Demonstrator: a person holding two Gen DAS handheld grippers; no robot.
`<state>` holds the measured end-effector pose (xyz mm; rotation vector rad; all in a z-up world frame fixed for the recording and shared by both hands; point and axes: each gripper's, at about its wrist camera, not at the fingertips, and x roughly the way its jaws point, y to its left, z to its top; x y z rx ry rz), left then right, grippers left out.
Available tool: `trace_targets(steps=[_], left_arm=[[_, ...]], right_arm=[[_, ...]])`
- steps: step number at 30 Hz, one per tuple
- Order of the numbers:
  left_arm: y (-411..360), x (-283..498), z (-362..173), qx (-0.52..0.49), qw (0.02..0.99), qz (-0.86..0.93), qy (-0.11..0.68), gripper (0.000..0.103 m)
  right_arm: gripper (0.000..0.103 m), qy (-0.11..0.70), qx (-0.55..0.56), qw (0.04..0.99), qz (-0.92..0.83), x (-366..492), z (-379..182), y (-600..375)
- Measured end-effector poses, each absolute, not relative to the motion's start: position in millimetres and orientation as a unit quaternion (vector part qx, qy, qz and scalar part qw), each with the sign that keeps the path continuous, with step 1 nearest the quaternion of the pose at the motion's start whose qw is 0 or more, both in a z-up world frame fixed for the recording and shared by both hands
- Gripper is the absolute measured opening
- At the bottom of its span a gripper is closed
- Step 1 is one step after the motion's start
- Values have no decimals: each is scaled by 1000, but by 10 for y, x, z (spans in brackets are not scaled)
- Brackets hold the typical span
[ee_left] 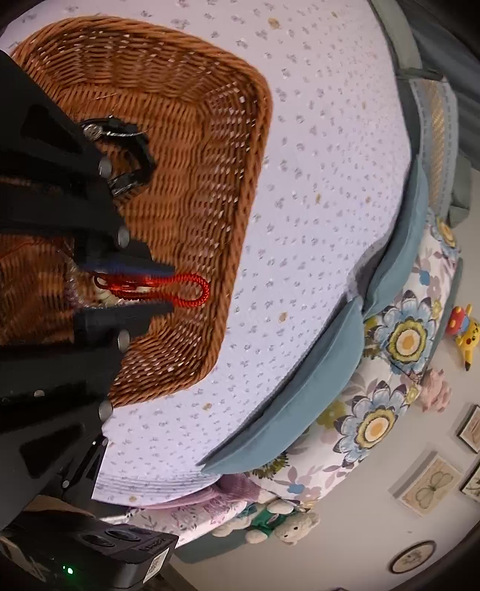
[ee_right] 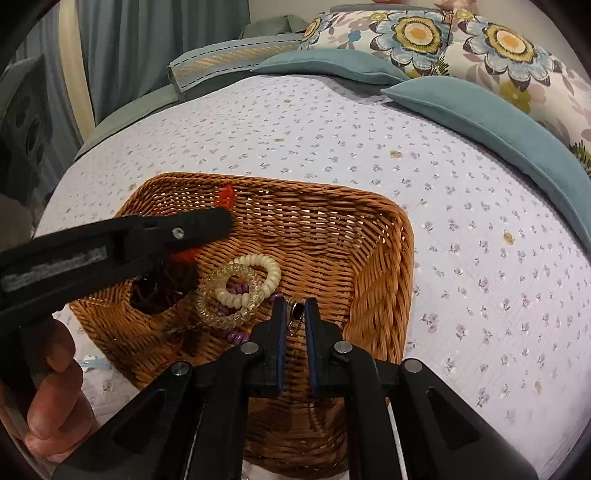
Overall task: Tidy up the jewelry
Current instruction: 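Lower both held items into the basket and open both tools, then grasp the light-blue hair clip with the left tool while the right tool grasps the clear bead bracelet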
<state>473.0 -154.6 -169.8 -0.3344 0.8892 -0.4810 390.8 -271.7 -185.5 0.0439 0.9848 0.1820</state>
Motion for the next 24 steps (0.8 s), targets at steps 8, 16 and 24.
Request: trace_targets(steps=[8,16,24], left_arm=[[-1304,4336,-1319,-172,872,-266,374,55],[-754,3687,-866,-172,897,-267,306,55],[-236,3045,-742,-169,915,-239,278,58]], right_arm=[[54,445,47,889,95,3692,-1657,-2876],[54,405,28,907,109,3121,-1312,-2829],[54,394,22,909,133,2676,-1185,-2621]])
